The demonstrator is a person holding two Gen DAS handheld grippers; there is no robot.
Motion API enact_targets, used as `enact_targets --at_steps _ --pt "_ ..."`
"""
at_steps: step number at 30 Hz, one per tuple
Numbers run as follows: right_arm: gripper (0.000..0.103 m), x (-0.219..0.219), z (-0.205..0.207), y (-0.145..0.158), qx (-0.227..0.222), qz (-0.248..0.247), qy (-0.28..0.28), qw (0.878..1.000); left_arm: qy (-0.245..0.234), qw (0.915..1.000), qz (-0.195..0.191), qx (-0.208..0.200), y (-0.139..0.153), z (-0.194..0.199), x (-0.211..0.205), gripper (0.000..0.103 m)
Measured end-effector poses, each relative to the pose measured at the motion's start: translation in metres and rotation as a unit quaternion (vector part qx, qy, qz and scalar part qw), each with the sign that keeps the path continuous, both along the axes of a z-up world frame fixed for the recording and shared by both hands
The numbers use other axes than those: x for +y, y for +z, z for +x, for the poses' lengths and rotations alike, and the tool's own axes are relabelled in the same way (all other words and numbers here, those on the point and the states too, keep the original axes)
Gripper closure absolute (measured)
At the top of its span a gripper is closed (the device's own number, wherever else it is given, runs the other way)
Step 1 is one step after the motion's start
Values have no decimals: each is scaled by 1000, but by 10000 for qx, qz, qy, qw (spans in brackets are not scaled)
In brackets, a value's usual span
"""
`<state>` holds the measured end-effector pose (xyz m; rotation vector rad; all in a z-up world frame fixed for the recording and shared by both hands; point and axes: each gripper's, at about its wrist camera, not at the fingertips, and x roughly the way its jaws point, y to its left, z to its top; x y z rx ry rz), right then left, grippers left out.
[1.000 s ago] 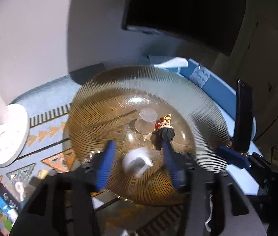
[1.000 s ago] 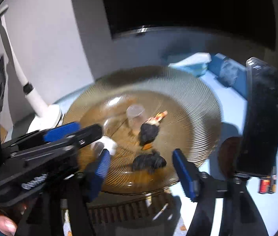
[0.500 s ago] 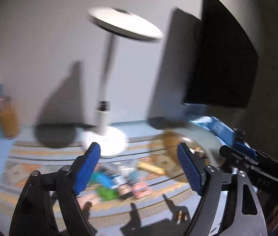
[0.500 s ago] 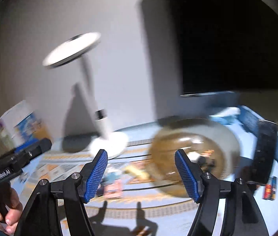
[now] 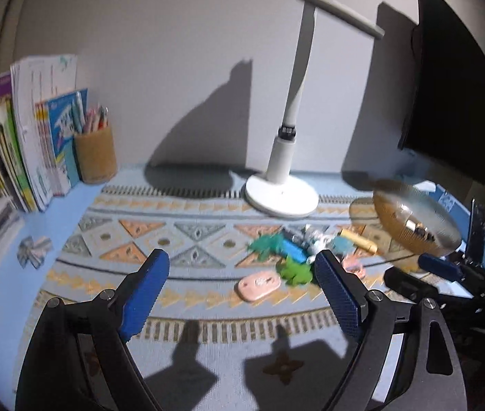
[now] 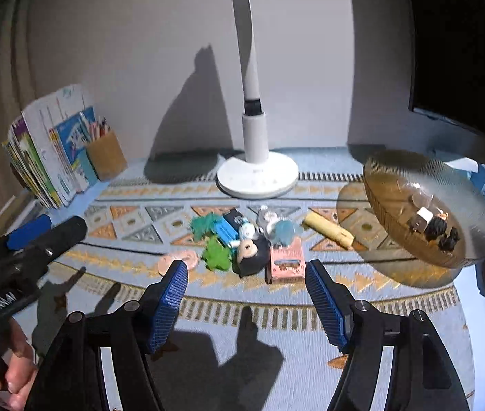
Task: Organize rigid objects
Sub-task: 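Move both tools back toward the remaining toys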
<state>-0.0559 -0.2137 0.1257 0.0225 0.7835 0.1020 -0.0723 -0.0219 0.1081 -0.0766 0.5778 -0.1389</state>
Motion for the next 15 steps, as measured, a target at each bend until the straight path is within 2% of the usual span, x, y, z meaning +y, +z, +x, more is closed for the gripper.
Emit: enact_targets --at_steps 7,15 --pt "34 -9 11 -29 259 -118 -233 9993 -158 9992 5 356 -44 20 -4 17" --pt "34 -15 27 -61 547 -272 -331 9976 -342 9977 209 541 -62 29 -12 17"
